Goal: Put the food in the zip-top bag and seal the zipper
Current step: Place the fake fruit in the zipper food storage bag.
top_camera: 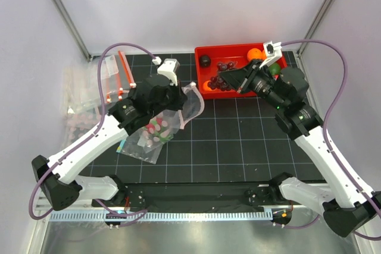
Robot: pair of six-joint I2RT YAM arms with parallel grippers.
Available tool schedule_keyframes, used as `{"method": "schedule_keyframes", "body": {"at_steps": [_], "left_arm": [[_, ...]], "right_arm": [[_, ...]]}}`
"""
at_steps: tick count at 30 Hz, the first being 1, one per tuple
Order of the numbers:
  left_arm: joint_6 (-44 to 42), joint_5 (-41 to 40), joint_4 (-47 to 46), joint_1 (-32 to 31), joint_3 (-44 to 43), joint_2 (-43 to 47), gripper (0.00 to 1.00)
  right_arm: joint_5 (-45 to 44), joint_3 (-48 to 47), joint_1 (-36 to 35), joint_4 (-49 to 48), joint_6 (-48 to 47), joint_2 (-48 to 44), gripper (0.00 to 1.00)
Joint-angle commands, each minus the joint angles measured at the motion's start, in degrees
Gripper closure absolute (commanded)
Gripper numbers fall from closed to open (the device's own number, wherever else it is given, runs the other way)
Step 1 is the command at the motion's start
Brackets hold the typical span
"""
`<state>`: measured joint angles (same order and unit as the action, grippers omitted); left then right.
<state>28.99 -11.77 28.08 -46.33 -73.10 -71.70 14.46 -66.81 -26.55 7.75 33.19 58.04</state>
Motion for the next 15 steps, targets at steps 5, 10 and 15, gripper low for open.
{"method": "schedule_keyframes", "body": {"at_steps": [5,10,15], "left_arm": [[5.63,9.48,-2.85,-0.52,-6.44,1.56,1.00],[6.34,8.70,-3.20,-0.52,-7.76,0.42,1.00],[6.16,8.61,-3.29,-0.52,-7.50,-1.60,1.00]], "right_arm": [[9.80,-3.60,-1.14,-5.37,6.71,-2.76,0.99],[11.29,-2.63,-3.15,-7.39,8.82,-1.18,0.99],[11.04,-4.20,-7.02,-8.46,8.83,1.37,0.99]]}}
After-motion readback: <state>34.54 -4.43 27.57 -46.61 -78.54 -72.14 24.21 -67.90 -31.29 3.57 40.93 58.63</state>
